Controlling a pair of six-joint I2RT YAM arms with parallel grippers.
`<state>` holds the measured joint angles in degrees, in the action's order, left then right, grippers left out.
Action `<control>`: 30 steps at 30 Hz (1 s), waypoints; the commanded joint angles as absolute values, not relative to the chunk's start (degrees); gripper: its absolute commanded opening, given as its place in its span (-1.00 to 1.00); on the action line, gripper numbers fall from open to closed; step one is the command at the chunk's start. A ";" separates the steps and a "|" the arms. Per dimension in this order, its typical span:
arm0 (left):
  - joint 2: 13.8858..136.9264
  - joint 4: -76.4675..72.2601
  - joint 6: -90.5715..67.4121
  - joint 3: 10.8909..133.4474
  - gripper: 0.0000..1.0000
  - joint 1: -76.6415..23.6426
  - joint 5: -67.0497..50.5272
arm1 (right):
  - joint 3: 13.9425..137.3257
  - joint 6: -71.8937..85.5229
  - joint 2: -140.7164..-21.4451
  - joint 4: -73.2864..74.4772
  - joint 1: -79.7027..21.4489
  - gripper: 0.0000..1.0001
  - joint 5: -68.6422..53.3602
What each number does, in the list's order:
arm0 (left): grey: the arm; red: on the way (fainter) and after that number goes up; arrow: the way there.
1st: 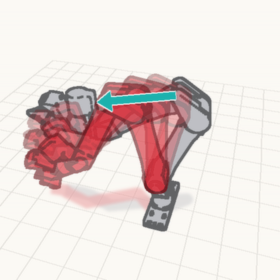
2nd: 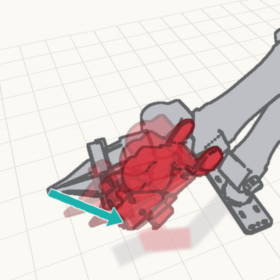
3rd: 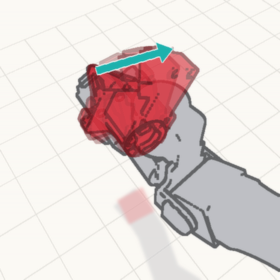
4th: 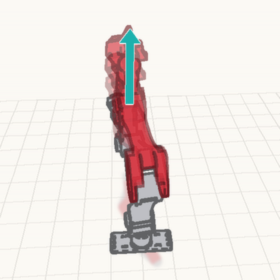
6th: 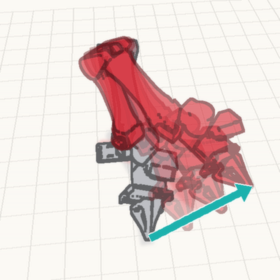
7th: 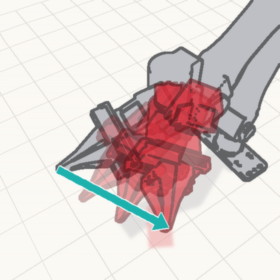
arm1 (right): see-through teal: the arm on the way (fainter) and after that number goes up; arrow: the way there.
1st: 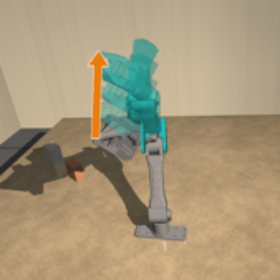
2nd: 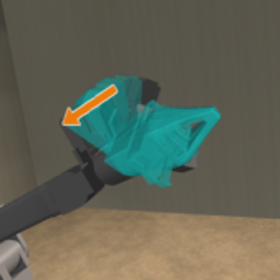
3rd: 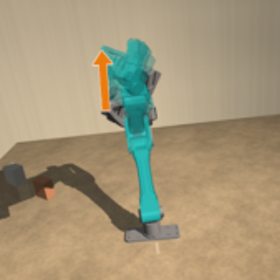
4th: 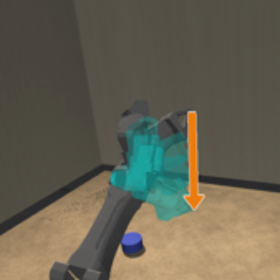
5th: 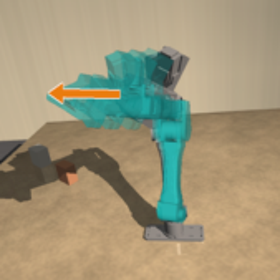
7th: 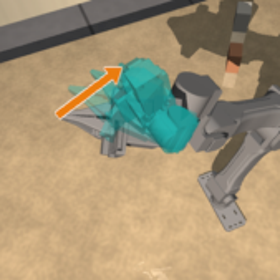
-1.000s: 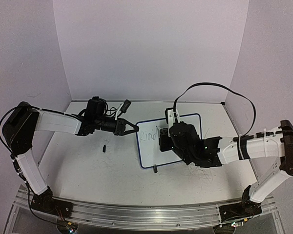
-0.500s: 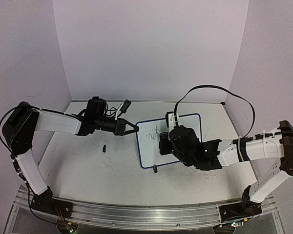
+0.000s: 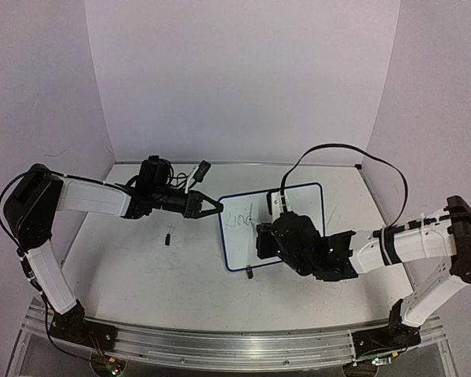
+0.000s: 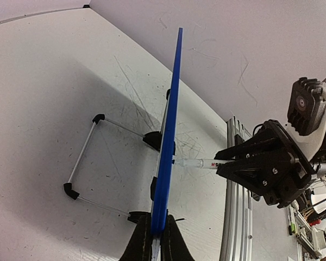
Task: Write a sentence on the whiteboard
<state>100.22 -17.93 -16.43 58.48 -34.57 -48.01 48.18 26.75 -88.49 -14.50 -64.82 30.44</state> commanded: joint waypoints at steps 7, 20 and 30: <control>98.53 -18.11 -16.08 58.58 -1.00 -34.64 -50.43 | 46.76 27.09 -84.16 -10.48 -64.50 -1.00 32.12; 98.36 -18.11 -16.16 58.60 -1.00 -34.63 -50.60 | 48.23 21.81 -82.28 -17.04 -63.11 -1.00 26.01; 98.19 -18.11 -16.06 58.62 -1.00 -34.63 -50.49 | 48.51 21.14 -83.79 -17.37 -63.06 -1.00 29.45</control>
